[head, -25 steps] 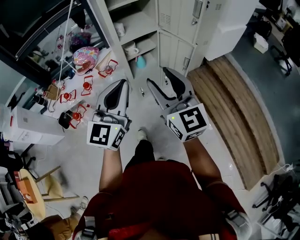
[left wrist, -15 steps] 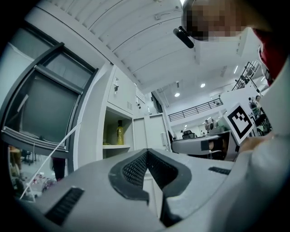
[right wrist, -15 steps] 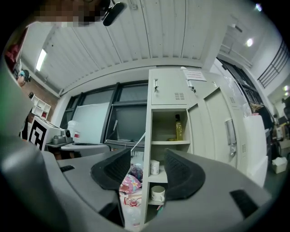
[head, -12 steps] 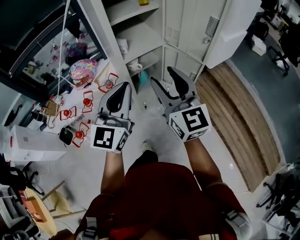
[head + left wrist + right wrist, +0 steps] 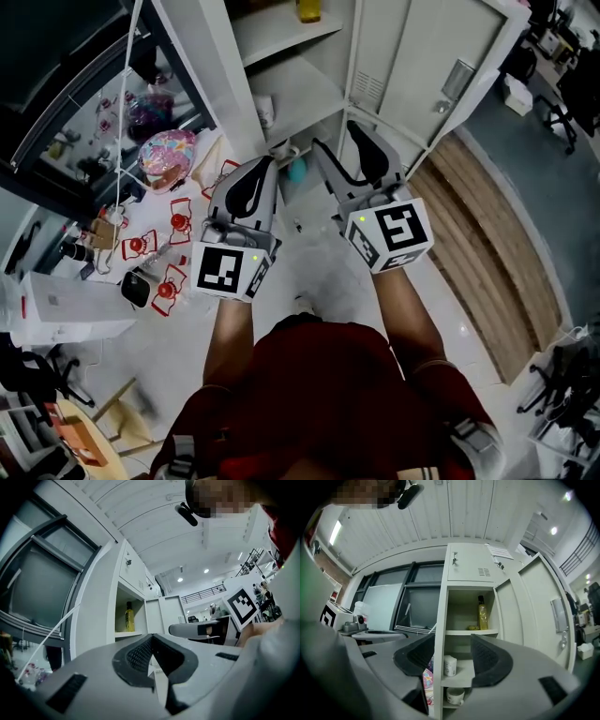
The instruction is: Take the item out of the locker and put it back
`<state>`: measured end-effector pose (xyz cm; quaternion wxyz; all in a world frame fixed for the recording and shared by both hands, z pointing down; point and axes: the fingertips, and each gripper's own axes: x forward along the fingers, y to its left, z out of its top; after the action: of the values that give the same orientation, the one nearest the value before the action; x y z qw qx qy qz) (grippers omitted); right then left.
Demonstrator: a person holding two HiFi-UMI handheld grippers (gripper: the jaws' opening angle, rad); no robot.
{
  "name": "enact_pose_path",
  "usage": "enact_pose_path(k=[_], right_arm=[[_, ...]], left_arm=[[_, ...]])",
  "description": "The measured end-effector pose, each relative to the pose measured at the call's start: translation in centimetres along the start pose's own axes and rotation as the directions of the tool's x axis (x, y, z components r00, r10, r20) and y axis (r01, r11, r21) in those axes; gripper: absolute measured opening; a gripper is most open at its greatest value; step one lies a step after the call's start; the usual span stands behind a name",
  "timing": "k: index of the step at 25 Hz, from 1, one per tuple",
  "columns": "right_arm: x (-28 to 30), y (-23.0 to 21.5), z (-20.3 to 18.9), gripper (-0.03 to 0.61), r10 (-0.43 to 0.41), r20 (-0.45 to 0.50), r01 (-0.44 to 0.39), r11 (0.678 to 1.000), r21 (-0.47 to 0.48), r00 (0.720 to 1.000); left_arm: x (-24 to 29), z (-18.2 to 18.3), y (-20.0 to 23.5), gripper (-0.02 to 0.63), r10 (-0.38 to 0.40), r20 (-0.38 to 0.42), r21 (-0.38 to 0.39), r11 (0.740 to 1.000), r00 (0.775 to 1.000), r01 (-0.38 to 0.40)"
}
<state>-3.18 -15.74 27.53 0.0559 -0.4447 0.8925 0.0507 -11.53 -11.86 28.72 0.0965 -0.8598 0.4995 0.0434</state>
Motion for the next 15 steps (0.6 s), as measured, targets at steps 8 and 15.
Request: enact_pose_path(k=[8,15], right_arm=[[4.3,-1.4,0.9,0.215,-0.060,0.024,0.061,0.998,-0.025,0.998],[7.4,-3.0,1.8,0.219,-0.082,0.002,0.082,0.995,-0.048,0.997]], left_arm=[[2.2,-0.1,3.2,0.006,-0.023,0.013,0.013,1.000,1.000,0.023],[4.5,0.4,3.8,0.006,-0.024,0.029,-0.001,1.000,0.999,0.024]])
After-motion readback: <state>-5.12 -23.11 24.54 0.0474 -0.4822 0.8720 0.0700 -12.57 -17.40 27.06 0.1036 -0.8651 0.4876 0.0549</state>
